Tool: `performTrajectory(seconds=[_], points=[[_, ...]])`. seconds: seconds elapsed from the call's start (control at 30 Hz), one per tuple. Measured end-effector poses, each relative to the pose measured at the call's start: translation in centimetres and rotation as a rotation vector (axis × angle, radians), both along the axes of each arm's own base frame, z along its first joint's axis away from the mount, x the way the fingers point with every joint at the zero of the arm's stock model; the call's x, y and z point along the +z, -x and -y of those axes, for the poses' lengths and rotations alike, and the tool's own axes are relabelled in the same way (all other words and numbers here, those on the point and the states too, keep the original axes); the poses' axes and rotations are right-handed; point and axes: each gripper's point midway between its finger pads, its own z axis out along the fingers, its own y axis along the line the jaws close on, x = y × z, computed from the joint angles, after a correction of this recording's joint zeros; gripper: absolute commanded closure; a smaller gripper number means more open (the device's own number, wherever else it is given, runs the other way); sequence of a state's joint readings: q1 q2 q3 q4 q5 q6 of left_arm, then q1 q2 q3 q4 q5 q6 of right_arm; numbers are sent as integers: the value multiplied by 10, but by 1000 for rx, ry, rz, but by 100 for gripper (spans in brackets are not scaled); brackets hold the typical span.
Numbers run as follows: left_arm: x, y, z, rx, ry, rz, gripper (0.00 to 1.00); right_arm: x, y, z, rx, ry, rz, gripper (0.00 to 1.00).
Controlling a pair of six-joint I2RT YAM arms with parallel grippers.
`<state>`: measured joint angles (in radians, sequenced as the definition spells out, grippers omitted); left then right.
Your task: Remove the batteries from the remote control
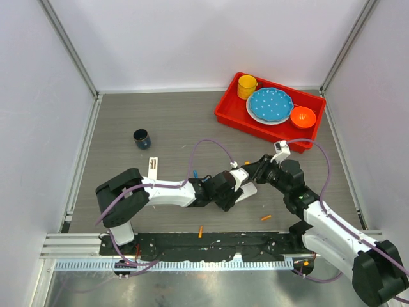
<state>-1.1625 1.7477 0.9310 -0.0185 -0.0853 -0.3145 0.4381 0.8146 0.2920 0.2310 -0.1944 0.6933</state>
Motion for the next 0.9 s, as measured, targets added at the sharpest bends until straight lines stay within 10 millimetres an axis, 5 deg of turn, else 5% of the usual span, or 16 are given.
performTrajectory(seconds=[0.33,0.67,0.77,0.9], points=[[0,0,0,16,6,-6,100,-2,1,-1,-5,-19,-24,99],[2,2,-5,33,20,-13,99,-25,4,-13,38,-28,-131,99],[3,4,-8,40,18,-20,84,-23,4,-12,32,-31,-125,99],[7,7,-11,38,23,-28,41,-13,1,-8,10,-24,-100,99]])
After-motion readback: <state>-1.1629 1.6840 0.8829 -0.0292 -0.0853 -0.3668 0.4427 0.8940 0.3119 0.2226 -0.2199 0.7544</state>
